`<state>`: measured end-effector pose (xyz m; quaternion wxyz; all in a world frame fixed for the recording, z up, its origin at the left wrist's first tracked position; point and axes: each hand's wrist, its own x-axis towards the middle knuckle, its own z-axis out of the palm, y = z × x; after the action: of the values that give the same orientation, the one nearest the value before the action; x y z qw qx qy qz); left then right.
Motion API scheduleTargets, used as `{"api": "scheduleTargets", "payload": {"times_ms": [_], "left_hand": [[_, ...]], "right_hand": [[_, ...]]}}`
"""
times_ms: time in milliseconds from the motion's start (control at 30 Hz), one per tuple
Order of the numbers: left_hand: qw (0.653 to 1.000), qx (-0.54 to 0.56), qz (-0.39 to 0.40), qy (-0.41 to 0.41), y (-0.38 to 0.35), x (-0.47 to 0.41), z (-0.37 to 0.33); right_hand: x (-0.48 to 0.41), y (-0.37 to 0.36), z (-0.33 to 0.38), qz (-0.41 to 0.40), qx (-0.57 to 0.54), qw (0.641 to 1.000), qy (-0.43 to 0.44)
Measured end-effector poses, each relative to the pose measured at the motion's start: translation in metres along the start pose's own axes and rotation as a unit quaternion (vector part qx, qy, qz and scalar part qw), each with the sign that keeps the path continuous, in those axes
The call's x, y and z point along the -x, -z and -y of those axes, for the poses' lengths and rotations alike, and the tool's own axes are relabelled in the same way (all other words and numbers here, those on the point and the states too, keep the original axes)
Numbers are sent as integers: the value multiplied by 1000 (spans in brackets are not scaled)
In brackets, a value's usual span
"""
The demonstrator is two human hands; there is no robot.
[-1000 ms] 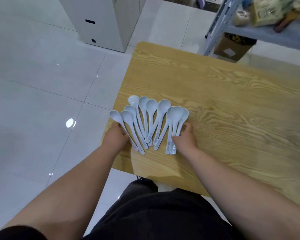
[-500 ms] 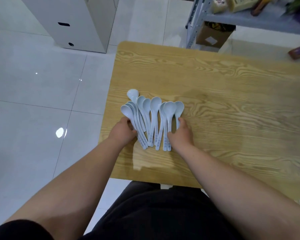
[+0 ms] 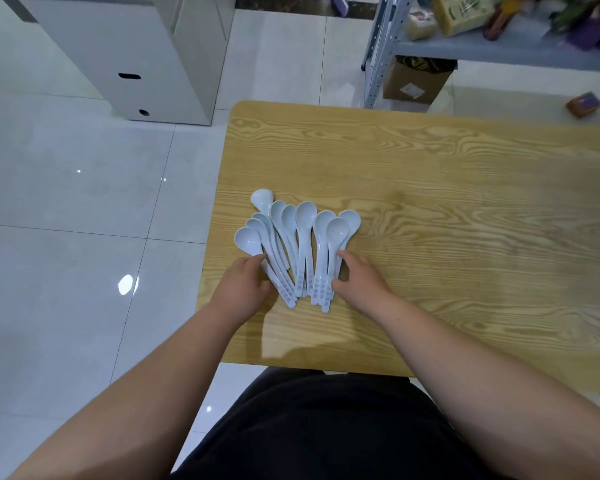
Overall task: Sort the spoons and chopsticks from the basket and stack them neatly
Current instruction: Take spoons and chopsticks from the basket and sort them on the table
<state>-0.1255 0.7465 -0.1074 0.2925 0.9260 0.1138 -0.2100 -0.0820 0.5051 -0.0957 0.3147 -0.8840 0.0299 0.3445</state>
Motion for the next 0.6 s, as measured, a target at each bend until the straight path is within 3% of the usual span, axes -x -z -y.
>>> {"api": "scheduleTargets", "payload": {"times_ms": [167, 367, 600], "left_hand": [[997, 77, -10, -29, 5, 32, -21], [970, 196, 69, -128, 6, 96, -73], [934, 195, 146, -263, -27, 155, -173]], "right_hand": [[39, 25, -11, -2, 8, 999, 45], [129, 61, -34, -31, -96, 991, 86], [227, 93, -100, -68, -146, 978, 129]]}}
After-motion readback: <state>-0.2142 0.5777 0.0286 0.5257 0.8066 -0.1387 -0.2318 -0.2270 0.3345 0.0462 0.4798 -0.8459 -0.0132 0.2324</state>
